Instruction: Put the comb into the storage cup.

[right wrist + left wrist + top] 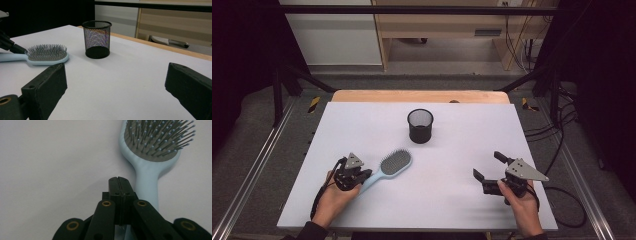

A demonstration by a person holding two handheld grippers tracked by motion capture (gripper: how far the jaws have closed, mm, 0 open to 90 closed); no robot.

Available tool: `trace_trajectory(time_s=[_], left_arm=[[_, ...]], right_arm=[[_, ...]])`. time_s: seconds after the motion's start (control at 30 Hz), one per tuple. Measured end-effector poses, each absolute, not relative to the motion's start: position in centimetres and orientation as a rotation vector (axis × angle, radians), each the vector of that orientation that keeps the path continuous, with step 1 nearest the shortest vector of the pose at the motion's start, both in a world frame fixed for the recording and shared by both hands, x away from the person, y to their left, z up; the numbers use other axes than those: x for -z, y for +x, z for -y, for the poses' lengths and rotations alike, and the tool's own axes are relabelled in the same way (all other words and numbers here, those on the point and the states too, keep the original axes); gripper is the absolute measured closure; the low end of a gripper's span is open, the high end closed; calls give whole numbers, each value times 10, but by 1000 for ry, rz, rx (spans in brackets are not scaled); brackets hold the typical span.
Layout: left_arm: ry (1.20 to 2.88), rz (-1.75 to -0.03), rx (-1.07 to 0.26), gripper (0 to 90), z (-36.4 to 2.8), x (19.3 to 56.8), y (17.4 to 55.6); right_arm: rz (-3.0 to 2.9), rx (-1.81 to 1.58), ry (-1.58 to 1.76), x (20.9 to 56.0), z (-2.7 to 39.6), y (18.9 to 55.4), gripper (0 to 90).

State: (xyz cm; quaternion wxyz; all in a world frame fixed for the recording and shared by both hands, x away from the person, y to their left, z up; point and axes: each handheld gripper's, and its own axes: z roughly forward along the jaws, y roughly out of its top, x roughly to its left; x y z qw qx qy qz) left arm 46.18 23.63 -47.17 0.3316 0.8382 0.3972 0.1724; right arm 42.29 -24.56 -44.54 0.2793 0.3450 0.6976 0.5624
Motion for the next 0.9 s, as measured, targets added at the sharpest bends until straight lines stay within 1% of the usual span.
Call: trace_trajectory(time_s=[0.17,0.27,0.57,0.87,0.9], left_arm=[[2176,-1030,-430,900,-232,470,458],[2178,-998,-426,900,-227,470,453],[2156,-1000,-418,900,-226,470,449],[2124,-989,-474,900,-225,455,443],[2124,-989,-474,888,-225,455,443]], right_arm=[[-1871,-1508,924,445,246,423,39],[-1871,-1503,923,446,246,423,39],[-1876,-1497,918,446,245,423,39],[-1867,-1523,930,445,245,422,38],[-1867,-1523,930,445,245,422,38]])
